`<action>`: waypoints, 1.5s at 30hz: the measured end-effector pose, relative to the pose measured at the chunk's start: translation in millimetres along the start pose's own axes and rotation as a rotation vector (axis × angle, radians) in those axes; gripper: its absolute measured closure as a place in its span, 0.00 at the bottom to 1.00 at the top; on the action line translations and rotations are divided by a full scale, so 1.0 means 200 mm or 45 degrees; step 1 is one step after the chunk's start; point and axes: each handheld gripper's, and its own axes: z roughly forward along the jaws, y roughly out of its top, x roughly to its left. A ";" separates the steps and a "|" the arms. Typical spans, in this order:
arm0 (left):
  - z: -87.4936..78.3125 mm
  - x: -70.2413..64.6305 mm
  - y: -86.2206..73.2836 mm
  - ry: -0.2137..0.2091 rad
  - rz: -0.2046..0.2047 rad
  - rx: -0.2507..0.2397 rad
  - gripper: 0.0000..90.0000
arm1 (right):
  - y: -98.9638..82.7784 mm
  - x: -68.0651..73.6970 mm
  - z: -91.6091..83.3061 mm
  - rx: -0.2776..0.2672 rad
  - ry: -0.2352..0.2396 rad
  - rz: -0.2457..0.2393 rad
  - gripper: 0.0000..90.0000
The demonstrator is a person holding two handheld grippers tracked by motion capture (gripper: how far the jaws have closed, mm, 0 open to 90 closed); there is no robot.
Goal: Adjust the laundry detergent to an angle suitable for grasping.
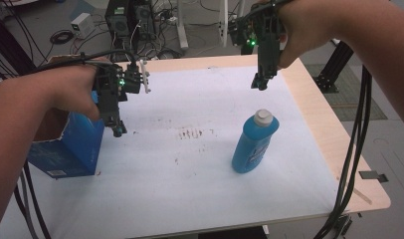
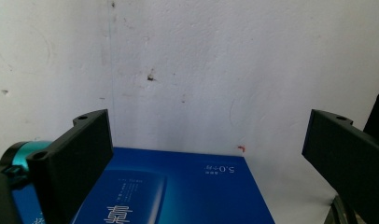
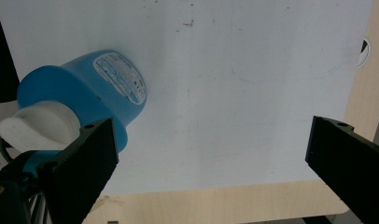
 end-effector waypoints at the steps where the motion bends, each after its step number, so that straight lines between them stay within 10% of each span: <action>1: 0.00 0.00 0.00 0.000 0.000 0.000 0.02 | 0.00 0.00 0.00 -0.001 0.000 -0.003 0.02; 31: 0.00 -0.01 -0.02 0.007 0.005 -0.011 0.02 | 0.02 -0.01 0.01 0.005 0.001 0.001 0.02; 45: -0.06 -0.15 -0.01 0.059 -0.014 -0.106 0.02 | -0.02 -0.01 -0.02 -0.023 -0.029 0.007 0.02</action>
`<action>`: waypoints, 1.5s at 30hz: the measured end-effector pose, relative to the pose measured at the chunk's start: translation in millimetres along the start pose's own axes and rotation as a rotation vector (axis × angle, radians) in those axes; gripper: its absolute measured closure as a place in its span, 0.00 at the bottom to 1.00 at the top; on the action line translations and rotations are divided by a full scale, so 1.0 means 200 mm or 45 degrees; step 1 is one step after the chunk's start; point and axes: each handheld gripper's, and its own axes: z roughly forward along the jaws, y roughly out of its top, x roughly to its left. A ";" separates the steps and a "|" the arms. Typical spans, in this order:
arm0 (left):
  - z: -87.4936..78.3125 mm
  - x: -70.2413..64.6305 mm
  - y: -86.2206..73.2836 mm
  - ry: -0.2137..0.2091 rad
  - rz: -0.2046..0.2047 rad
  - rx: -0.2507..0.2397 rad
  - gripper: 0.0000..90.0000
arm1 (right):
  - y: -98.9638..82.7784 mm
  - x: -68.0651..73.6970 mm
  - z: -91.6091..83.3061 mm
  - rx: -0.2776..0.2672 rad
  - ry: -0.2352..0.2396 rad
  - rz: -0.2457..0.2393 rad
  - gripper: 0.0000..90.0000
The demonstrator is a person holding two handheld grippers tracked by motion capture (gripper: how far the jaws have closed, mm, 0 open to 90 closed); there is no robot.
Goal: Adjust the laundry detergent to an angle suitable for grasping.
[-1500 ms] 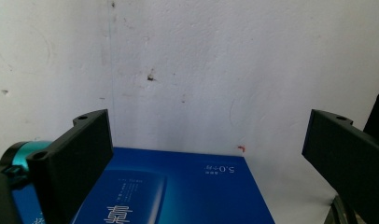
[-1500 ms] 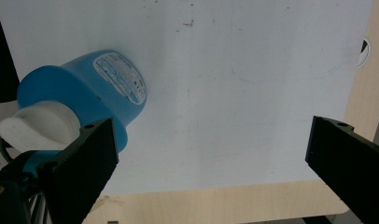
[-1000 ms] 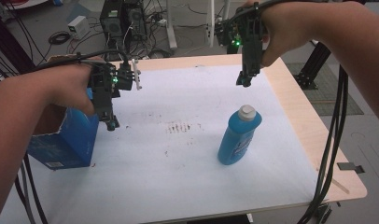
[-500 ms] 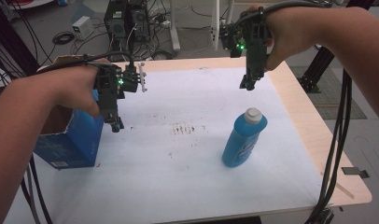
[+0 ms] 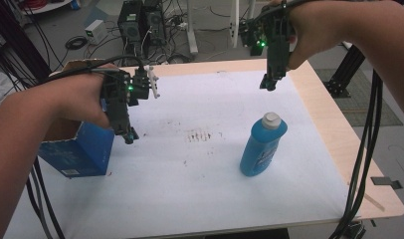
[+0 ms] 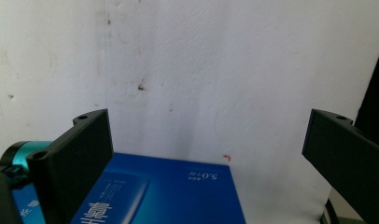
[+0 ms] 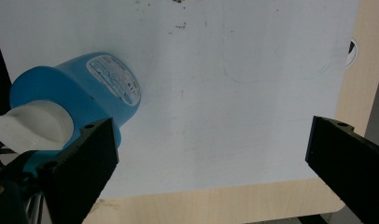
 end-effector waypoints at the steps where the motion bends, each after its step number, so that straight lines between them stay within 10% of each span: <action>1: -0.01 -0.01 0.00 -0.005 0.002 -0.012 0.02 | 0.00 0.00 0.00 -0.005 -0.002 -0.003 0.02; 9: -0.04 -0.14 0.05 -0.058 0.049 -0.163 0.02 | -0.01 -0.01 0.01 0.003 -0.009 -0.012 0.02; 14: -0.04 -0.21 0.09 0.013 -0.002 -0.200 0.02 | 0.00 -0.02 0.01 -0.009 -0.010 -0.021 0.02; 45: -0.13 -0.50 0.41 -0.063 -0.083 -0.641 0.02 | 0.01 -0.08 0.08 -0.016 0.031 -0.020 0.02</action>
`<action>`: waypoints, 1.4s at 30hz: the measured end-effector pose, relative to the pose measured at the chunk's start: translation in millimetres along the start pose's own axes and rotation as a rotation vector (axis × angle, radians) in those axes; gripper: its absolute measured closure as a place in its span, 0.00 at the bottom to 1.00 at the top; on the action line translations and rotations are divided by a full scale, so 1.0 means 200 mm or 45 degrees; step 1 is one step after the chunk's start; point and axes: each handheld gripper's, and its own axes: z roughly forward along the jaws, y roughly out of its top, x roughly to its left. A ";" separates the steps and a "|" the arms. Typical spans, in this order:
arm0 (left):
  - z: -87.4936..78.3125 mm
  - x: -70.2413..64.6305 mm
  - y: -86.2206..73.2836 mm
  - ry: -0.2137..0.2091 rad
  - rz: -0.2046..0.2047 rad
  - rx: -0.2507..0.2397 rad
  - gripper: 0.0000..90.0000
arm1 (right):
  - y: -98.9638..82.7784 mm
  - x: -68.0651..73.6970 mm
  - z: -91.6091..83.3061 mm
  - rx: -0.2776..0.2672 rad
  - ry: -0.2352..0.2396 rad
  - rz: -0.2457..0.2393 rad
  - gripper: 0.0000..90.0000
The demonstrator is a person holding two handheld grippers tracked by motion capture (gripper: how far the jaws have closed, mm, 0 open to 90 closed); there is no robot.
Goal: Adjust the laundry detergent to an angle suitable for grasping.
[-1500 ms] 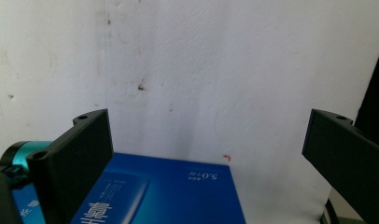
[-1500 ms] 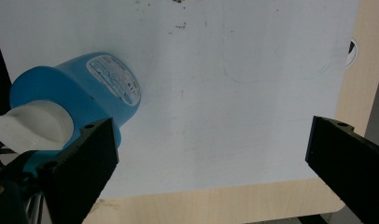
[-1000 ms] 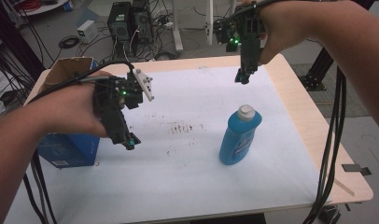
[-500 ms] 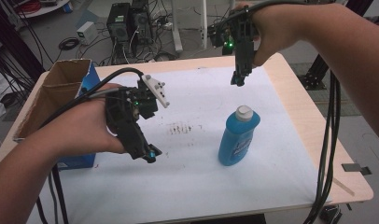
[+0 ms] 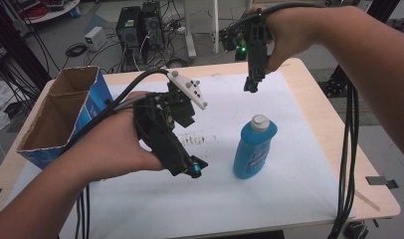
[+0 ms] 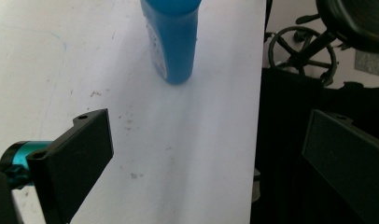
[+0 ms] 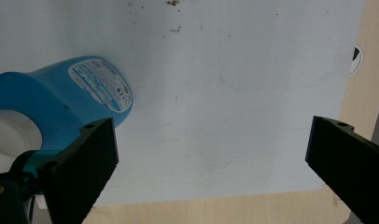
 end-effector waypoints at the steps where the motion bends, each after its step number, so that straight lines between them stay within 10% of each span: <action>1: 0.01 -0.01 0.01 -0.003 -0.009 -0.012 0.02 | 0.00 0.00 0.00 0.002 -0.001 0.005 0.02; 42: 0.45 -0.01 0.26 0.130 -0.129 -0.153 0.02 | 0.00 -0.04 0.05 0.005 0.010 0.050 0.02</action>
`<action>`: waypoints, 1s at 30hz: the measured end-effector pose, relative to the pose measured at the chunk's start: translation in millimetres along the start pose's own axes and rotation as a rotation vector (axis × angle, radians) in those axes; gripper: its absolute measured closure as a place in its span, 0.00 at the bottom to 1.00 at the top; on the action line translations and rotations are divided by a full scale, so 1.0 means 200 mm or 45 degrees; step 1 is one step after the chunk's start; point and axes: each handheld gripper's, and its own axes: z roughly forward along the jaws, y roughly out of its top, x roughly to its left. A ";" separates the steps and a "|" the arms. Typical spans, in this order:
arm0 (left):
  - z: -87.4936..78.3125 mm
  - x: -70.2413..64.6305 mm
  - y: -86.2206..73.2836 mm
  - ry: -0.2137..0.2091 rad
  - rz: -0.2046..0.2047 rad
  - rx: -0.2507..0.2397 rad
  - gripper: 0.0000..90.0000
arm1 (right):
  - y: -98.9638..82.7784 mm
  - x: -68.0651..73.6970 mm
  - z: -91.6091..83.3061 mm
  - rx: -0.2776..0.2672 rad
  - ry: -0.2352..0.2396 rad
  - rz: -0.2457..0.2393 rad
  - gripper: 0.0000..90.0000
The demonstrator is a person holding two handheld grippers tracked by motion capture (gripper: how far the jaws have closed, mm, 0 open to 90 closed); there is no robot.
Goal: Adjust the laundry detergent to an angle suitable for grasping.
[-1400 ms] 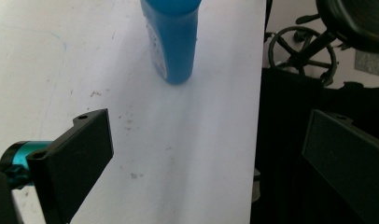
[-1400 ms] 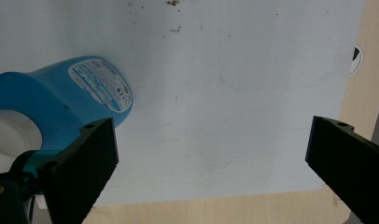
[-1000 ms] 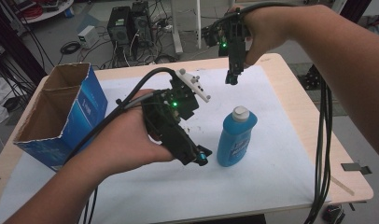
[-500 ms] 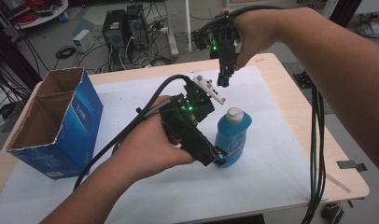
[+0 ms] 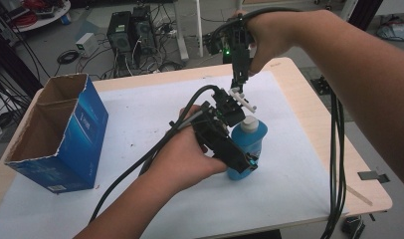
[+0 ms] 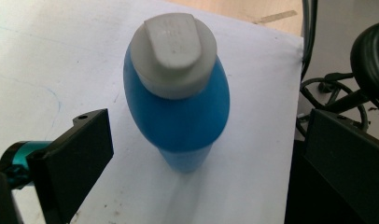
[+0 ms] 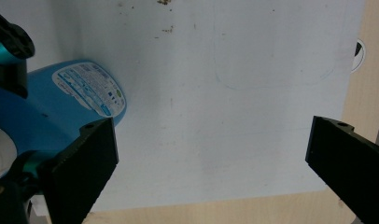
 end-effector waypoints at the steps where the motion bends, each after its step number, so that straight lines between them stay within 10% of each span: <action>1: 0.01 0.00 0.00 -0.004 -0.001 0.005 0.02 | 0.00 0.00 0.00 0.001 0.000 0.003 0.02; 30: 0.12 0.00 0.02 0.043 0.007 0.034 0.02 | -0.04 -0.01 0.02 -0.008 0.002 0.021 0.02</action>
